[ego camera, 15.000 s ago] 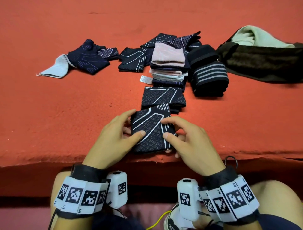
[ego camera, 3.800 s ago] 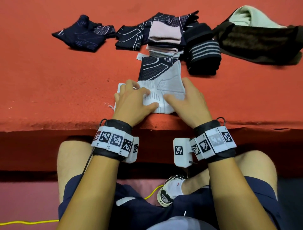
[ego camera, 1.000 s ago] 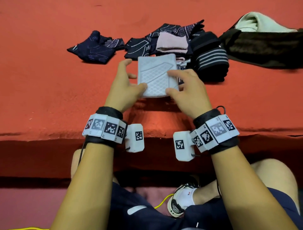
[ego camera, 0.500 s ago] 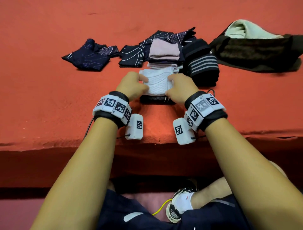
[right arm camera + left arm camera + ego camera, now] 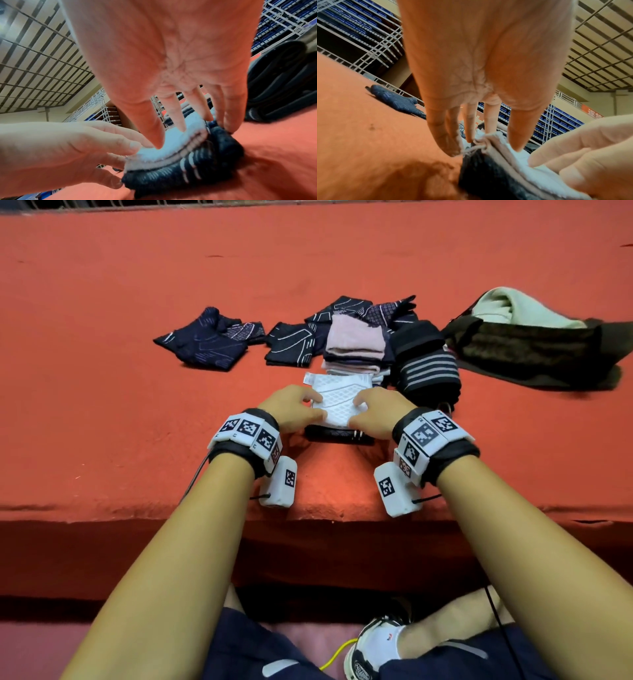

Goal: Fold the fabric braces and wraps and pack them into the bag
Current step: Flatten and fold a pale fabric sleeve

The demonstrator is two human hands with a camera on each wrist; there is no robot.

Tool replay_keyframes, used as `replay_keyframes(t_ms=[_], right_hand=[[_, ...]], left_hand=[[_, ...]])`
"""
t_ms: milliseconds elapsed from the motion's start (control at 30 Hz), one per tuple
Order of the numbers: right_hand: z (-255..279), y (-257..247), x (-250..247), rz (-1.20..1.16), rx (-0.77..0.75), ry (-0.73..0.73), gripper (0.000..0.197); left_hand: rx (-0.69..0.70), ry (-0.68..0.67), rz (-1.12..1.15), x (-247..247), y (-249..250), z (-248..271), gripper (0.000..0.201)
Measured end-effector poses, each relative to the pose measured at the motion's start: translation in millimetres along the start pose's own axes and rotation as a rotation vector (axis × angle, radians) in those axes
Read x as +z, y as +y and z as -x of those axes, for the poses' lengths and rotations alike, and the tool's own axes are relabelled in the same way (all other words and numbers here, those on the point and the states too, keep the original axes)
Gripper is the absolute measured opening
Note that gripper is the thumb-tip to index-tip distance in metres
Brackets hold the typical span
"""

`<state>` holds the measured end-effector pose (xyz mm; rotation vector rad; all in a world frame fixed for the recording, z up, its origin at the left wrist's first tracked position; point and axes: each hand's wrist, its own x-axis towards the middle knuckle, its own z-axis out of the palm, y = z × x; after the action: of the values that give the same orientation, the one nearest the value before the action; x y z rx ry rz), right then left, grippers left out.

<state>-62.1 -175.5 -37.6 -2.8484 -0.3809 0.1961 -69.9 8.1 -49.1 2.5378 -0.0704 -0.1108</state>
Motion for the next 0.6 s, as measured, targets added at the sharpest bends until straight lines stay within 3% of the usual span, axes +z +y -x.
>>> replay_keyframes(t_ms=[100,233,600], right_hand=[[-5.4,-16.6,-19.0,-0.008,-0.012,0.064,0.048],[-19.6,-59.3,-44.7,-0.051,-0.167,0.111,0.04],[-109.4,-176.4,-49.3,0.054,-0.313,-0.022,0.036]], left_hand=[[0.009,0.052,-0.02,-15.0,-1.6,-0.7,0.041],[-0.031,0.165,-0.018,-48.2,-16.6,-0.6,0.035],[-0.215,0.178,-0.289,-149.4,-90.6,-22.2,0.041]])
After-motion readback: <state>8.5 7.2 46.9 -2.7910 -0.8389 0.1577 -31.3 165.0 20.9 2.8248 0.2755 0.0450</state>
